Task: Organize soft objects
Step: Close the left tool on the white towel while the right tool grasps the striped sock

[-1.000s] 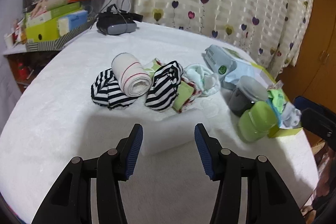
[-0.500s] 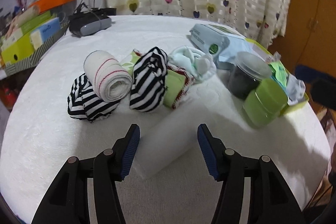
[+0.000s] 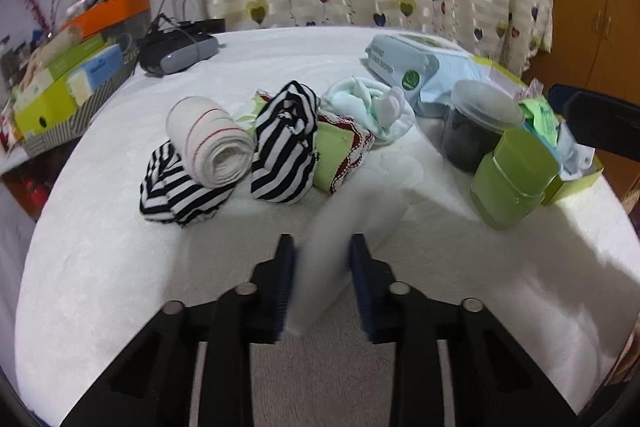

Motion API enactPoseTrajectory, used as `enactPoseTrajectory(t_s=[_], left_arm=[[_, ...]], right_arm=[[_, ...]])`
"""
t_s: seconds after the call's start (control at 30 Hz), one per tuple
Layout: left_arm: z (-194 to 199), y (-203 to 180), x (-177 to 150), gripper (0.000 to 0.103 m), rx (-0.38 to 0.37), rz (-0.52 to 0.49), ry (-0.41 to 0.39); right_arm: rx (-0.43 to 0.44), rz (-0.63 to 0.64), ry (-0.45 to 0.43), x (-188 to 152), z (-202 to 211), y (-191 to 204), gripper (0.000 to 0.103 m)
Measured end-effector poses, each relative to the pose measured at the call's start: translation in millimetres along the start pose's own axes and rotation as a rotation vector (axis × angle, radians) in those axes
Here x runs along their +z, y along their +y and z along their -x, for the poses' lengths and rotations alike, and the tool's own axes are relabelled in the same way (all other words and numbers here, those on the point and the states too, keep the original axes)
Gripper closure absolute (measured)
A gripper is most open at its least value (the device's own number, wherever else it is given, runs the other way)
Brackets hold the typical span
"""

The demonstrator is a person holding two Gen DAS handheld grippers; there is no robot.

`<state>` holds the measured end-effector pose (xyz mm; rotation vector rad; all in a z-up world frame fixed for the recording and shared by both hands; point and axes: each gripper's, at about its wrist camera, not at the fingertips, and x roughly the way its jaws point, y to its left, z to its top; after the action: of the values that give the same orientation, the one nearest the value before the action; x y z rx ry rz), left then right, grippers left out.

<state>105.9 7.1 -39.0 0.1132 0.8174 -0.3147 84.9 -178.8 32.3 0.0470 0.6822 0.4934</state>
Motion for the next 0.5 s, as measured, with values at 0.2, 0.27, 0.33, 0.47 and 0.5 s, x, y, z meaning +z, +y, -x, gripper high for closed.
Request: enactPoseTrajectory(t_s=[0.2, 0.27, 0.33, 0.47, 0.5], left_arm=[[12, 5, -10, 0.087, -0.020, 0.080, -0.027], [16, 7, -13, 0.089, -0.020, 0.095, -0.036], [24, 11, -16, 0.091, -0.013, 0.116, -0.051], [40, 23, -23, 0.091, 0.004, 0.164, -0.083], [44, 26, -25, 0.091, 0.009, 0.176, -0.086]], right_arm=[[0.010, 0.019, 0.013, 11, -13, 8, 0.044], [0.012, 0.026, 0.016, 14, -16, 11, 0.044], [0.014, 0.035, 0.018, 17, -19, 15, 0.044], [0.027, 0.059, 0.033, 25, -34, 26, 0.044], [0.033, 0.064, 0.037, 27, -39, 29, 0.044]])
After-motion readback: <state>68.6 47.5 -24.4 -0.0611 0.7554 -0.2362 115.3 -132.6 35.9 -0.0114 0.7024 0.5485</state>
